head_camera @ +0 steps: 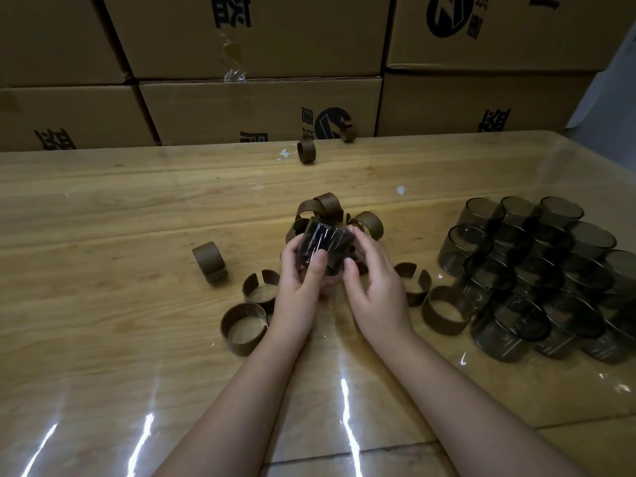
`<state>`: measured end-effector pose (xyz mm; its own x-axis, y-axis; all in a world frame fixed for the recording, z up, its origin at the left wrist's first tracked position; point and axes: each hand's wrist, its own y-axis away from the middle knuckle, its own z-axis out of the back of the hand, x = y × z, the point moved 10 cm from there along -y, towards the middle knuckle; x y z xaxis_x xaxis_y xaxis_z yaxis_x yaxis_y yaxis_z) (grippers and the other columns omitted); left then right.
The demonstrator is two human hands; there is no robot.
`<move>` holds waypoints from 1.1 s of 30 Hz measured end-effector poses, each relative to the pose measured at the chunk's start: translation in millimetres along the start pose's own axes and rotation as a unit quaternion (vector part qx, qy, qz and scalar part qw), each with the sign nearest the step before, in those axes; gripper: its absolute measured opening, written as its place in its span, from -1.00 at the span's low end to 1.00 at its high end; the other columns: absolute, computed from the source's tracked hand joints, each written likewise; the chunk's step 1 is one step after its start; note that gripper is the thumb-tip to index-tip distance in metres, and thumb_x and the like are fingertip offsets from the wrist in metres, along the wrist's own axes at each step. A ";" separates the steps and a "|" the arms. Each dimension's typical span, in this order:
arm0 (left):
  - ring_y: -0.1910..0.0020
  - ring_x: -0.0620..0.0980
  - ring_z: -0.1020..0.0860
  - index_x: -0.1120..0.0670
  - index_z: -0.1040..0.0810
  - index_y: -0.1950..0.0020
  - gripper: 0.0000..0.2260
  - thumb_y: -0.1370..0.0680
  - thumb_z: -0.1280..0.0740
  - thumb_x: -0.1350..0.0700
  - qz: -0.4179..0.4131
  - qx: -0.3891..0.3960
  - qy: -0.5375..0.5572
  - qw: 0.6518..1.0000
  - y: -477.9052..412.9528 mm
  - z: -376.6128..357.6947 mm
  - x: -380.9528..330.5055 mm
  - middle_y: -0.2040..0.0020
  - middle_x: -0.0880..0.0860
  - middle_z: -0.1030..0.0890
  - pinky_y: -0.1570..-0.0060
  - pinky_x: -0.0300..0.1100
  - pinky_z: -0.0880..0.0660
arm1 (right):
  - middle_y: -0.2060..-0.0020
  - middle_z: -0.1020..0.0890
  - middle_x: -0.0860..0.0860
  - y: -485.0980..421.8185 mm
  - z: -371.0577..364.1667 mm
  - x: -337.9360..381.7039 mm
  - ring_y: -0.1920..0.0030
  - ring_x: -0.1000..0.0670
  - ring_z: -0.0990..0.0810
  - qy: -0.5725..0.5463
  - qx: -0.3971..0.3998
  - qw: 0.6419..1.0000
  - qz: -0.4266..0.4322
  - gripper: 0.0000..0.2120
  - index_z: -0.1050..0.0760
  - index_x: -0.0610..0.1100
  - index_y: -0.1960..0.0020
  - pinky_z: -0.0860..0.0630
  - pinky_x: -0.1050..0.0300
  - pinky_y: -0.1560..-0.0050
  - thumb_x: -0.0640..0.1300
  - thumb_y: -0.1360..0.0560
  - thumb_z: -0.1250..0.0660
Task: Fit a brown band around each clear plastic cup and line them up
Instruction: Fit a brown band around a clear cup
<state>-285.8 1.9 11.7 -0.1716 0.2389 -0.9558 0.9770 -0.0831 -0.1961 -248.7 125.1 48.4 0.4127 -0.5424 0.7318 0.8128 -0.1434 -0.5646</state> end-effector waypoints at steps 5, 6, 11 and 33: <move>0.00 -0.27 -0.61 -0.06 -0.32 -0.25 -0.66 -0.49 -0.25 0.01 -0.031 -0.025 -0.030 0.999 1.1 2.8 -5.8 -0.16 -0.05 -0.50 0.19 -0.34 -0.55 | -0.36 -0.45 -0.14 0.1 -0.3 15.9 -0.39 -0.02 -0.39 0.040 -0.003 0.998 0.048 -0.56 -0.33 -0.30 -0.42 -0.32 0.19 -0.39 -0.18 -0.57 -0.18; 0.02 -0.29 -0.60 -0.06 -0.31 -0.25 -0.67 -0.50 -0.26 0.03 -0.036 -0.031 -0.037 0.998 1.7 3.1 -7.6 -0.15 -0.04 -0.50 0.20 -0.36 -0.54 | -0.37 -0.45 -0.14 0.4 -0.9 19.0 -0.40 -0.01 -0.38 0.045 0.001 0.997 0.060 -0.56 -0.33 -0.30 -0.42 -0.30 0.21 -0.40 -0.16 -0.58 -0.16; -0.17 -0.08 -0.55 -0.01 -0.28 -0.37 -0.55 -0.51 -0.33 0.06 -0.033 -0.041 -0.120 0.991 5.4 3.8 -10.2 -0.32 0.11 -0.43 -0.07 -0.14 -0.57 | -0.37 -0.45 -0.14 0.7 1.3 23.4 -0.41 -0.02 -0.38 0.039 -0.001 0.995 0.087 -0.57 -0.34 -0.31 -0.41 -0.31 0.17 -0.41 -0.19 -0.57 -0.14; -0.05 -0.31 -0.52 -0.12 -0.37 -0.33 -0.54 -0.49 -0.41 0.12 -0.081 0.029 -0.191 0.978 9.4 -13.6 -22.0 -0.22 -0.04 -0.46 -0.07 -0.37 -0.47 | -0.41 -0.42 0.05 -10.9 -4.5 -15.6 -0.43 0.15 -0.32 -0.153 0.058 0.983 -0.080 -0.47 -0.31 -0.03 -0.45 -0.32 -0.03 -0.43 0.15 -0.54 -0.10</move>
<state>-271.2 9.0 33.8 -0.3694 -0.1240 -0.9210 0.9261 -0.1312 -0.3538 -265.9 131.4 41.4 0.3658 -0.2433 0.8983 0.9113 -0.1025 -0.3988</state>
